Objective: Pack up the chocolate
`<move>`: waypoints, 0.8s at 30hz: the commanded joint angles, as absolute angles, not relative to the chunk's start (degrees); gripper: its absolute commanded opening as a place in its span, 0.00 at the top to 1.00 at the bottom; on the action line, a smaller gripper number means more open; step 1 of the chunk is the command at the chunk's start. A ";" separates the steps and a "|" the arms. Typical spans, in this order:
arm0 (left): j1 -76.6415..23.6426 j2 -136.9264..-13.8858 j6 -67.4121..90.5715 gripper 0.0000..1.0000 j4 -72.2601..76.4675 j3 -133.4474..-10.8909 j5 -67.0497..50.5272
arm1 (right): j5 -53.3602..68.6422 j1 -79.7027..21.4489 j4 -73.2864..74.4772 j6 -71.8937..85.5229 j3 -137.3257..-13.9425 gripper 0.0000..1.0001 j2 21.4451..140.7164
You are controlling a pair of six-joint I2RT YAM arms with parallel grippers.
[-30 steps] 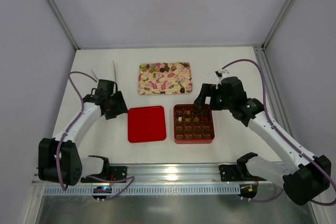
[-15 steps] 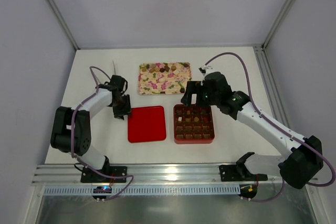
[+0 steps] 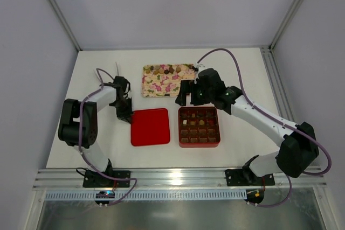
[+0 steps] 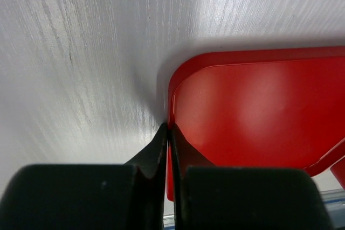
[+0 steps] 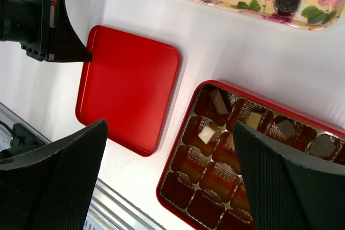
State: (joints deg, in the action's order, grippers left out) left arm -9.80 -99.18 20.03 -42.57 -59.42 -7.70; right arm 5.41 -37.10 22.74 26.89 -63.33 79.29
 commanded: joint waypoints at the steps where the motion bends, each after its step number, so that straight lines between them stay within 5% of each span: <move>1: -9.05 -100.37 17.05 1.00 -42.63 -60.38 -10.63 | 8.51 -37.62 19.34 25.58 -67.14 0.03 81.03; 24: -1.50 -82.71 20.30 1.00 -41.22 -57.48 -24.51 | 15.99 -39.37 24.43 20.92 -81.73 0.04 100.36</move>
State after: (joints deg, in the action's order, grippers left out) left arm -2.17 -84.73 19.38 -42.68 -57.41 -20.12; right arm 14.96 -38.94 24.43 22.57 -78.08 98.37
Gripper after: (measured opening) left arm 0.005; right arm 0.966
